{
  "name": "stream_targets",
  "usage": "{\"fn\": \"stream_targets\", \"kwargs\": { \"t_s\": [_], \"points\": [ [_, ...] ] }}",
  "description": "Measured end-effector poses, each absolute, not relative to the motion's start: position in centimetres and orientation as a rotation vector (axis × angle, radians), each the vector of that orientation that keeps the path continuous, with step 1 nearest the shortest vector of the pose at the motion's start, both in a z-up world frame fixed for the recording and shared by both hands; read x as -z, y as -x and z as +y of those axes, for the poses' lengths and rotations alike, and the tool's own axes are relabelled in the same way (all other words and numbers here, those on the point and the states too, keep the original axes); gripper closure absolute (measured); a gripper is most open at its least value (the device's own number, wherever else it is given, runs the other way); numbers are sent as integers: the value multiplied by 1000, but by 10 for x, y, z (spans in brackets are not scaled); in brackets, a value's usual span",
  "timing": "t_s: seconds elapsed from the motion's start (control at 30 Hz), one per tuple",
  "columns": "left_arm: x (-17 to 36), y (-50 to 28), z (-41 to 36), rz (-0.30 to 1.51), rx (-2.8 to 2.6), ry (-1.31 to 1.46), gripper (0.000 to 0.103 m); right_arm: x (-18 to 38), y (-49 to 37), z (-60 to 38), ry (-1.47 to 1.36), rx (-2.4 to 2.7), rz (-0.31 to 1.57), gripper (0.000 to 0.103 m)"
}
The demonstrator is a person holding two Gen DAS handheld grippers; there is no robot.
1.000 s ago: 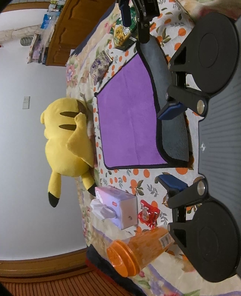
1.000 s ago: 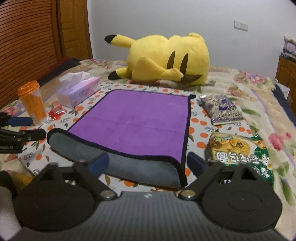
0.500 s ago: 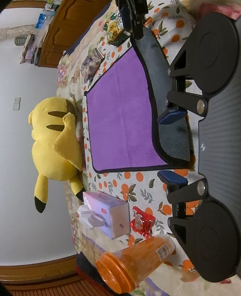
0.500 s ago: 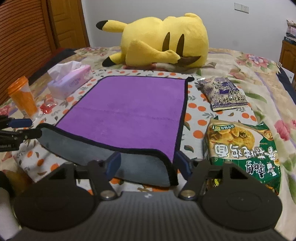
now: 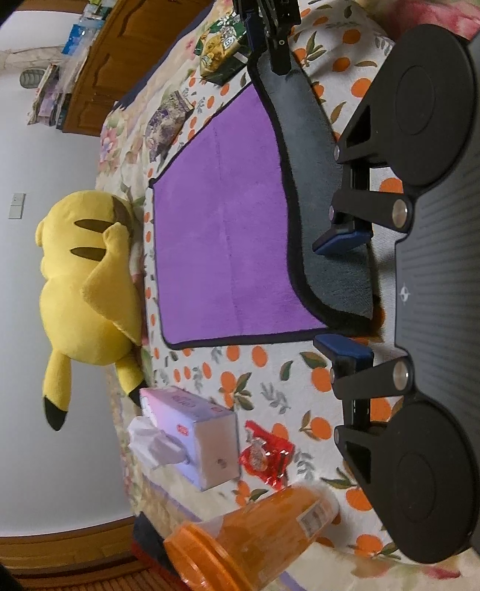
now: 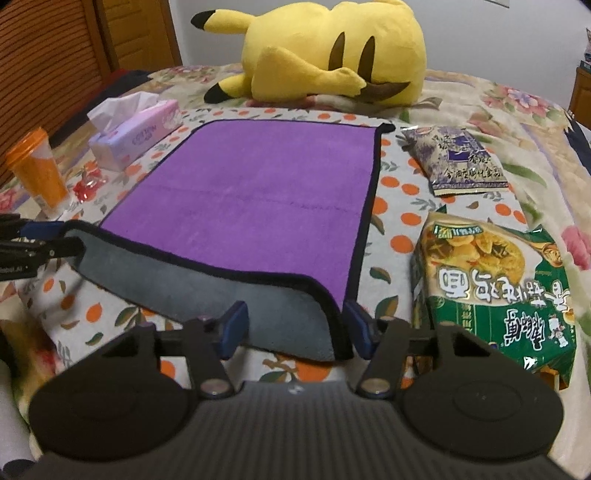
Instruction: Fold towel
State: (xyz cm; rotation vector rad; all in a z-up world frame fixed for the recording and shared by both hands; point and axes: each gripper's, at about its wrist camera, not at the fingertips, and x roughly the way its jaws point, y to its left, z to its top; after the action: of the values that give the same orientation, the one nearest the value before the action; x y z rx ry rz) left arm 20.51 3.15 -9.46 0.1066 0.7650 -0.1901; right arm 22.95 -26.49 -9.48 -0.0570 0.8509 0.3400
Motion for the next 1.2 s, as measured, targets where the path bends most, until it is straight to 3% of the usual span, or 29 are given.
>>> {"fn": "stream_targets", "kwargs": {
  "t_s": [0.23, 0.37, 0.43, 0.47, 0.5, 1.2],
  "points": [
    [99, -203, 30, 786, 201, -111, 74, 97, -229, -265, 65, -330, 863, 60],
    [99, -202, 29, 786, 212, -113, 81, 98, -230, -267, 77, -321, 863, 79],
    [100, -202, 29, 792, 221, -108, 88, 99, -231, -268, 79, -320, 861, 83],
    [99, -203, 29, 790, 223, -109, 89, 99, -230, -268, 80, -322, 858, 88],
    [99, -202, 28, 786, 225, -112, 90, 99, -230, -268, 81, -322, 857, 99],
    [64, -185, 27, 644, 244, -70, 96, 78, -230, -278, 56, -320, 722, 99]
  ]
}}
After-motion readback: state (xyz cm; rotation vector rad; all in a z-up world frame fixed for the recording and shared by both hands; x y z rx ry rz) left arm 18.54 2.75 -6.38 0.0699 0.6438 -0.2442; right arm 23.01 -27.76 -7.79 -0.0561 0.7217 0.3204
